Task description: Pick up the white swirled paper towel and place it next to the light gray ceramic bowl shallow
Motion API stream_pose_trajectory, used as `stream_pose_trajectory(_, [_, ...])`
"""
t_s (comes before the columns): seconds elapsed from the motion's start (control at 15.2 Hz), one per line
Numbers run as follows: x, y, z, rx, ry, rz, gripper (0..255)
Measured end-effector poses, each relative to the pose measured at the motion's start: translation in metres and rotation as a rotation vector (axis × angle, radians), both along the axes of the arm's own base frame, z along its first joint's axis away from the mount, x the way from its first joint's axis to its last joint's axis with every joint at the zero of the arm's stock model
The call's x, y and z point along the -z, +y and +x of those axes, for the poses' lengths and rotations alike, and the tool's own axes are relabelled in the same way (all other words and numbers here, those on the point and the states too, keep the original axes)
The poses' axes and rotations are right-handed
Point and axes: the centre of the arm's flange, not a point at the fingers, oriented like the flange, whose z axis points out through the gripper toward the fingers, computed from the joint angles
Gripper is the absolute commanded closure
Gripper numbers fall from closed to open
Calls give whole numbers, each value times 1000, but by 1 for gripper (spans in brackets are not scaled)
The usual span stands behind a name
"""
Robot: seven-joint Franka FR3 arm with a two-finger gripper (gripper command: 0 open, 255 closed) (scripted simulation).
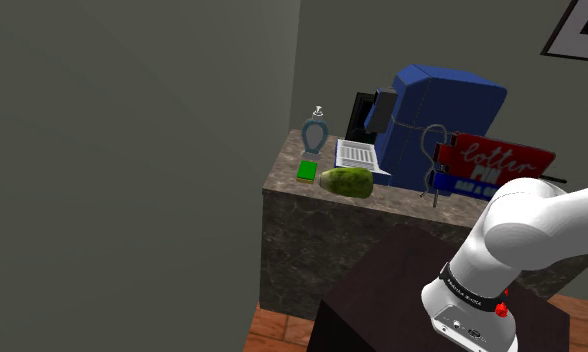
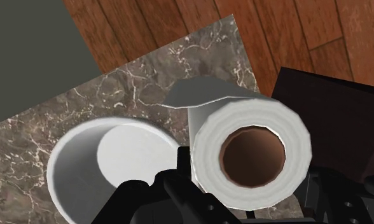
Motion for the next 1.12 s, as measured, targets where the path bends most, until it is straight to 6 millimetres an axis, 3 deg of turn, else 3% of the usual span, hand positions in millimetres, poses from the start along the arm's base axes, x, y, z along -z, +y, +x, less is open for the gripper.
stream_pose_trajectory(0.46, [10,-1,-1,0,0,0,255])
stream_pose_trajectory(0.53, [10,-1,-1,0,0,0,0])
stream_pose_trajectory(0.92, [10,-1,-1,0,0,0,0])
stream_pose_trajectory(1.12, [-15,2,-1,1,1,-1,0])
